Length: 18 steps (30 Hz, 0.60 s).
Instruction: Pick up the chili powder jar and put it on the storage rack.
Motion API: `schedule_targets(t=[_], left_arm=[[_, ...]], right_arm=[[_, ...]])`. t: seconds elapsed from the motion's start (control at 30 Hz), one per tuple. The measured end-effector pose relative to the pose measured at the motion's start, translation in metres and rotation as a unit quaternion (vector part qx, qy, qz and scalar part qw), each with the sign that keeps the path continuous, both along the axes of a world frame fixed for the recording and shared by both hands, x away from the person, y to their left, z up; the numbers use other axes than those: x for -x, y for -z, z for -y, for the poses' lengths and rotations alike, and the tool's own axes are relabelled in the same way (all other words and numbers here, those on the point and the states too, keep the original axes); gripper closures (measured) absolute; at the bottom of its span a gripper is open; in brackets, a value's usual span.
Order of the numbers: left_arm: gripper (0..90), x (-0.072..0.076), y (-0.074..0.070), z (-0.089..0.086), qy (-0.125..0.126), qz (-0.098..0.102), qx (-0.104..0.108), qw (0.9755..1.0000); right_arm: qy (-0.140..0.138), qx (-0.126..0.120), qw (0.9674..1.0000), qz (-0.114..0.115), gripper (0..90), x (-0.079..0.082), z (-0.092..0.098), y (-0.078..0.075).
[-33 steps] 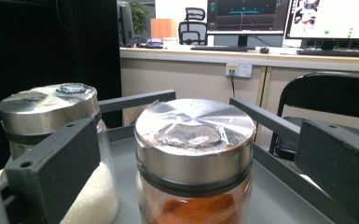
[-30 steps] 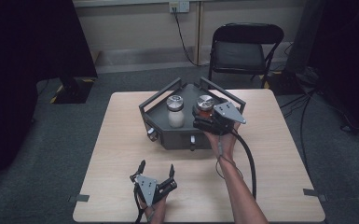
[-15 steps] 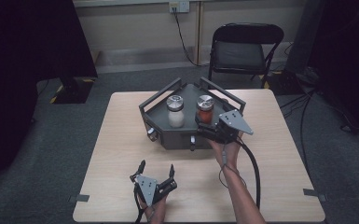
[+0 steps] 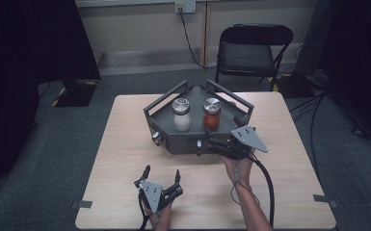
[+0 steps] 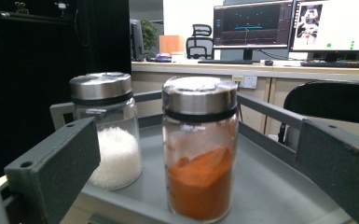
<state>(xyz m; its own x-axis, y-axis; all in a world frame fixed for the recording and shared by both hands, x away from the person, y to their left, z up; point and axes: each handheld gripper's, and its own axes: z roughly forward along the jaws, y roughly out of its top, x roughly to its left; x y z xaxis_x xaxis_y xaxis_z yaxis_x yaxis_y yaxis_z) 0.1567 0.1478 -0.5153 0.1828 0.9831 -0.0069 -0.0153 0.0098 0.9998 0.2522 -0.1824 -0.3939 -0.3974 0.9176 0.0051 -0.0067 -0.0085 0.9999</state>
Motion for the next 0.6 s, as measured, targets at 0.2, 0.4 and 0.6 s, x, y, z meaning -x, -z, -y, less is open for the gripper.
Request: schedule_targets(t=[0.2, 0.4, 0.6], left_arm=[[1.3, 0.0, 0.0, 0.0, 0.0, 0.0, 0.0, 1.0], [1.3, 0.0, 0.0, 0.0, 0.0, 0.0, 0.0, 1.0], [1.3, 0.0, 0.0, 0.0, 0.0, 0.0, 0.0, 1.0]], right_arm=[[-0.003, -0.007, 1.0, 0.003, 0.0, 0.012, 0.002, 0.012], [-0.007, -0.006, 0.9999, 0.009, 0.0, 0.023, 0.003, 0.02], [-0.008, -0.002, 0.9999, 0.012, 0.0, 0.032, 0.004, 0.027]])
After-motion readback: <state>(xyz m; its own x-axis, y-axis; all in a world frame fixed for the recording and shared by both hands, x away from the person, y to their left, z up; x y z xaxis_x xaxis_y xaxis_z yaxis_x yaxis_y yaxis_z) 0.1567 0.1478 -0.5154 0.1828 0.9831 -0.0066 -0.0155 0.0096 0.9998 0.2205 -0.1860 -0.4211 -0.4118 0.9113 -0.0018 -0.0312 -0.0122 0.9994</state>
